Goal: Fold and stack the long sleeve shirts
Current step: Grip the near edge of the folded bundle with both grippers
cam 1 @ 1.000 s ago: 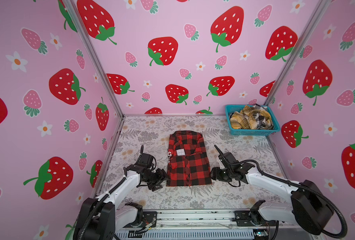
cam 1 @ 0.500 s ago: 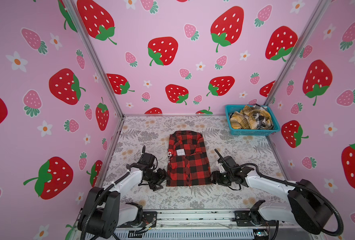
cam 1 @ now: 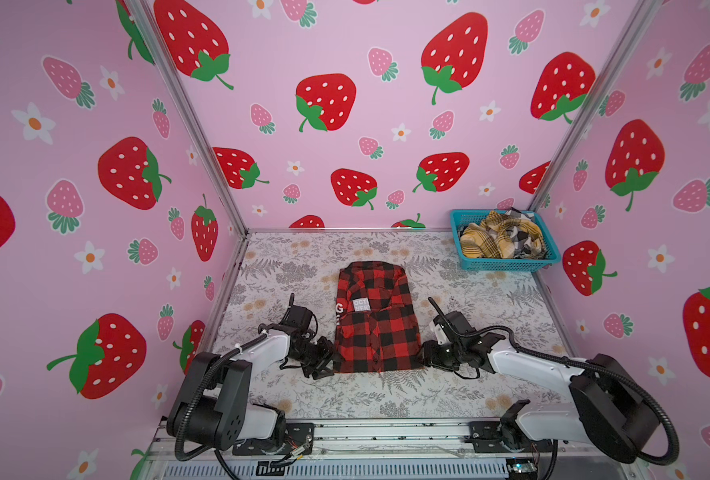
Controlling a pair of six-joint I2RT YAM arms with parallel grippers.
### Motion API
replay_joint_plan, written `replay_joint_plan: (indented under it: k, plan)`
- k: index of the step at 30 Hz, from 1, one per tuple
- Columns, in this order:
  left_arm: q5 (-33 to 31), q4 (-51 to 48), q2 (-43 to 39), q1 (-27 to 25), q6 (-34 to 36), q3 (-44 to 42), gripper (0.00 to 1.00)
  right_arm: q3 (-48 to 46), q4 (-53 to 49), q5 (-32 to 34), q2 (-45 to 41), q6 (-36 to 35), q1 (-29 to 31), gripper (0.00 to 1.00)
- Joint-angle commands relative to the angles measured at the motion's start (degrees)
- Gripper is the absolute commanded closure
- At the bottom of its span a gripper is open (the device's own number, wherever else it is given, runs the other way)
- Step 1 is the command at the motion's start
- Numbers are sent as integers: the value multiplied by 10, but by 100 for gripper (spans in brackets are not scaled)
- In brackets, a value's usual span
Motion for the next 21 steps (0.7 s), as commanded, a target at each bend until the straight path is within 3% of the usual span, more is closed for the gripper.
replay_joint_plan:
  k: [1,11,21]
  plan:
    - [-26,-3,5,2,1,-11,49,-16,-8,0,12,8,-3,48]
    - [-59,-46,-21,5,22,-1,45,-34,10,-9,9,19,-2,56]
    - [-55,-36,-4,6,29,0,46,-37,20,-10,13,25,-1,57]
